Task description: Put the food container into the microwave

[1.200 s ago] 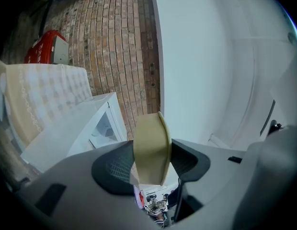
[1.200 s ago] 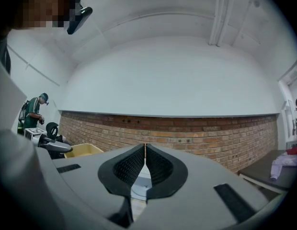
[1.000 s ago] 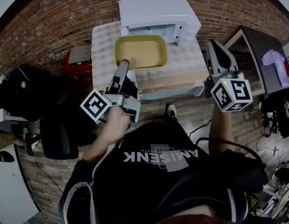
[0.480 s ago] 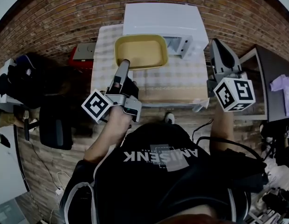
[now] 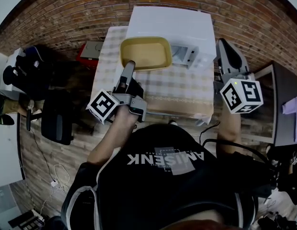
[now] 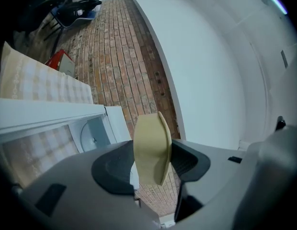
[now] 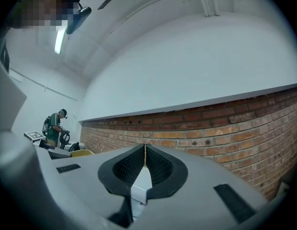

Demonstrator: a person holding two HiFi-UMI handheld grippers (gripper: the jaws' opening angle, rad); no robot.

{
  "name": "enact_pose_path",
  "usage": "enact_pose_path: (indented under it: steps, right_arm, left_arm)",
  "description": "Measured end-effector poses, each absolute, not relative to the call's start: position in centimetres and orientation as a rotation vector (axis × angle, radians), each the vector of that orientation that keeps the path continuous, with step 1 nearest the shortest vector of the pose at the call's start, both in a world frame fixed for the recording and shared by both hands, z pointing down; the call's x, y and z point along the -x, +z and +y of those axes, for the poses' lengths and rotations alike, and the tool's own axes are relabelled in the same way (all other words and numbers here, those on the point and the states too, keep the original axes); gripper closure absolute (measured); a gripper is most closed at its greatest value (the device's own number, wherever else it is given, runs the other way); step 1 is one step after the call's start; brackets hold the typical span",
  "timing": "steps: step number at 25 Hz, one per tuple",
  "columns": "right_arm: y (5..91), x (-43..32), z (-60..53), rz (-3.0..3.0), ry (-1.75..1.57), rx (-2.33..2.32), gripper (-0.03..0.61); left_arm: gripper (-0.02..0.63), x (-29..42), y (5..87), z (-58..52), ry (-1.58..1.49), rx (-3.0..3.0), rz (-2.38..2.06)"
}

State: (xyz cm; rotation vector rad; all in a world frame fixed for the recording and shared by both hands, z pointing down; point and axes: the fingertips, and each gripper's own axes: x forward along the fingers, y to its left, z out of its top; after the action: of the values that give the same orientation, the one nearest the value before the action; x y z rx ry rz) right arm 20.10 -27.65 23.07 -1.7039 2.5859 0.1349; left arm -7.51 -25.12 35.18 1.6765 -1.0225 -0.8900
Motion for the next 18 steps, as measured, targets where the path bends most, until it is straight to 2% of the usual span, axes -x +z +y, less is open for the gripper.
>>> enact_pose_path:
  steps: [9,18]
  right_arm:
    - [24.8,-22.9,-32.3,2.634,0.056,1.663,0.535]
    - [25.6,-21.2,-34.3,2.625,0.040,1.765,0.535]
  left_arm:
    - [0.379,4.1,38.8,-28.0,-0.781,-1.634,-1.134]
    - [0.379,3.0,42.8,-31.3,-0.689,-1.636,-1.100]
